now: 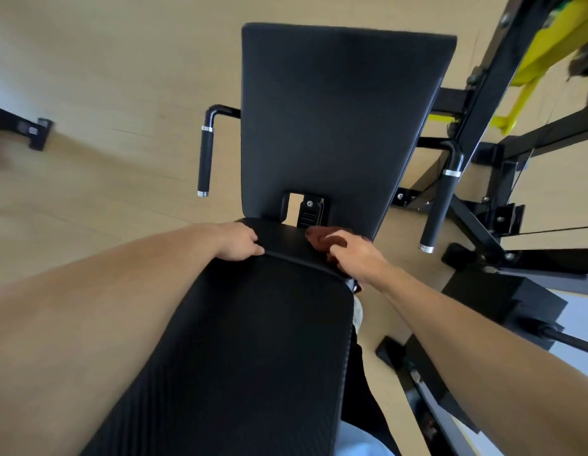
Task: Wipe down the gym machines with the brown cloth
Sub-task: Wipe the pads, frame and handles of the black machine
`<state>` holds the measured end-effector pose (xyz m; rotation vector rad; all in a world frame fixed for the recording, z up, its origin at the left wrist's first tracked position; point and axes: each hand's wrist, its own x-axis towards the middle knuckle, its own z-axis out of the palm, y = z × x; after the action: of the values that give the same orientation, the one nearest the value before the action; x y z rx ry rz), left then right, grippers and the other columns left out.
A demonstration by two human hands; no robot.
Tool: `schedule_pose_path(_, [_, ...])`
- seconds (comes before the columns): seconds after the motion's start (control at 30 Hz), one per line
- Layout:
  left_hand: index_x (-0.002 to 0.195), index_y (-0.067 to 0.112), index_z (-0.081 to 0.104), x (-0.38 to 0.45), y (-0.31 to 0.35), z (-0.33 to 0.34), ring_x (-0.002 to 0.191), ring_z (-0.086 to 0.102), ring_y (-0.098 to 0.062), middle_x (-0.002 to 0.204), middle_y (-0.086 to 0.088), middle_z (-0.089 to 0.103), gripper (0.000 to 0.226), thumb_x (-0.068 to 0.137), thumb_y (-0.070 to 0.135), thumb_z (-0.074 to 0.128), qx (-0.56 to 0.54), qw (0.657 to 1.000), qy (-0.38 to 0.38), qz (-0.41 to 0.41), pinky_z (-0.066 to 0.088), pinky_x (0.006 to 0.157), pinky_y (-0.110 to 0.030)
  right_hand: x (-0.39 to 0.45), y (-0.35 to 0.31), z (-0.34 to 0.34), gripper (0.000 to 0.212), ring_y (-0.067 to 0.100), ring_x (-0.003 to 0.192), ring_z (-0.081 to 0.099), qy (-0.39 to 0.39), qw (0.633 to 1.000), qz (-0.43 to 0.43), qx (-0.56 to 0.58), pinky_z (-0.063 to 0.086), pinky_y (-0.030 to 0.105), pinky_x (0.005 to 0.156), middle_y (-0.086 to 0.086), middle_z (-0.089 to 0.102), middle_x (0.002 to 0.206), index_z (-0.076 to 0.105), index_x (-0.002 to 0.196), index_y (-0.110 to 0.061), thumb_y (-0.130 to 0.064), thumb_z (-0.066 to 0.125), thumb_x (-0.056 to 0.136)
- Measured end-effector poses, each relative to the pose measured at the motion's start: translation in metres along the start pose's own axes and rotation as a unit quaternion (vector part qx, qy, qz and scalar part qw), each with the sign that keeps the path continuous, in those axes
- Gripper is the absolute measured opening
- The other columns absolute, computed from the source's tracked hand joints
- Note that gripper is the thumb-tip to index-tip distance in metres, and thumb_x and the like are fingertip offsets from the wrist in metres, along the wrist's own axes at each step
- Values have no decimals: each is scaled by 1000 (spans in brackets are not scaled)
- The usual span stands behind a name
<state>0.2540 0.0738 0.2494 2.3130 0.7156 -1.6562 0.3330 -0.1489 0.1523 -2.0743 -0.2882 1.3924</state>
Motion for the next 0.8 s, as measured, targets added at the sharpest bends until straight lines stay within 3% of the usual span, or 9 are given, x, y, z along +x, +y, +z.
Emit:
schedule_pose_path(0.07, [147, 18, 48, -12, -23, -5, 141, 40, -26, 155, -5, 43, 54, 103, 48, 44, 13, 1000, -1, -27, 30, 117, -40, -25, -10, -2, 30, 16, 99, 64, -34, 999, -25, -24, 54, 33, 83, -8, 64, 107, 63, 118, -48, -32, 48, 96])
schedule_pose_path(0.17, [148, 18, 47, -33, -44, -10, 140, 41, -28, 154, -6, 43, 56, 102, 50, 44, 17, 998, -14, -58, 34, 113, -41, -55, -30, 0, 35, 14, 114, 56, -75, 994, -71, -40, 45, 32, 99, -13, 57, 118, 62, 118, -51, -26, 51, 97])
schedule_pose_path(0.27, [150, 19, 44, -67, -57, -18, 140, 41, -34, 156, -9, 40, 56, 101, 47, 50, -87, 991, -44, -88, 47, 98, -45, -91, -64, 4, 39, 9, 106, 60, -94, 988, -116, -44, 48, 28, 98, -19, 62, 115, 66, 116, -48, -20, 52, 94])
schedule_pose_path(0.37, [150, 19, 41, -101, -74, -26, 138, 44, -38, 159, -10, 36, 54, 102, 38, 53, -215, 969, -64, -99, 50, 98, -59, -142, -114, 21, 38, 2, 100, 58, -176, 967, -182, -42, 45, 14, 85, -25, 58, 115, 65, 126, -39, -17, 50, 99])
schedule_pose_path(0.43, [154, 20, 34, -123, -86, -33, 136, 47, -39, 158, -11, 38, 56, 103, 35, 52, -269, 957, -61, -92, 49, 97, -63, -173, -141, 38, 41, 6, 122, 51, -224, 942, -230, -95, 37, 30, 110, -20, 54, 136, 56, 133, -48, -28, 49, 98])
schedule_pose_path(0.5, [156, 22, 28, -141, -98, -41, 135, 47, -38, 157, -11, 40, 60, 103, 37, 51, -292, 952, -37, -77, 47, 99, -65, -203, -161, 50, 47, 9, 140, 37, -259, 916, -270, -144, 19, 44, 122, -18, 42, 154, 45, 142, -53, -32, 47, 100])
schedule_pose_path(0.57, [156, 21, 29, -162, -113, -47, 137, 46, -36, 157, -9, 40, 61, 102, 40, 51, -289, 956, 6, -55, 45, 103, -63, -233, -179, 54, 51, 5, 137, 35, -278, 904, -283, -160, 22, 29, 118, -17, 36, 158, 38, 152, -45, -25, 45, 106])
schedule_pose_path(0.67, [152, 22, 37, -190, -129, -48, 136, 47, -30, 155, -5, 43, 56, 102, 44, 49, -260, 962, 76, 13, 42, 108, -57, -281, -203, 62, 55, -6, 113, 45, -276, 905, -264, -188, 33, 13, 94, -26, 42, 141, 32, 153, -48, -21, 43, 107])
schedule_pose_path(0.8, [133, 28, 54, -218, -153, -29, 122, 57, -23, 139, 1, 57, 36, 102, 45, 47, -280, 929, 171, 169, 45, 104, -47, -340, -222, 96, 59, 7, 129, 48, -187, 928, -269, -178, 36, 34, 113, -20, 49, 144, 42, 143, -54, -28, 46, 90])
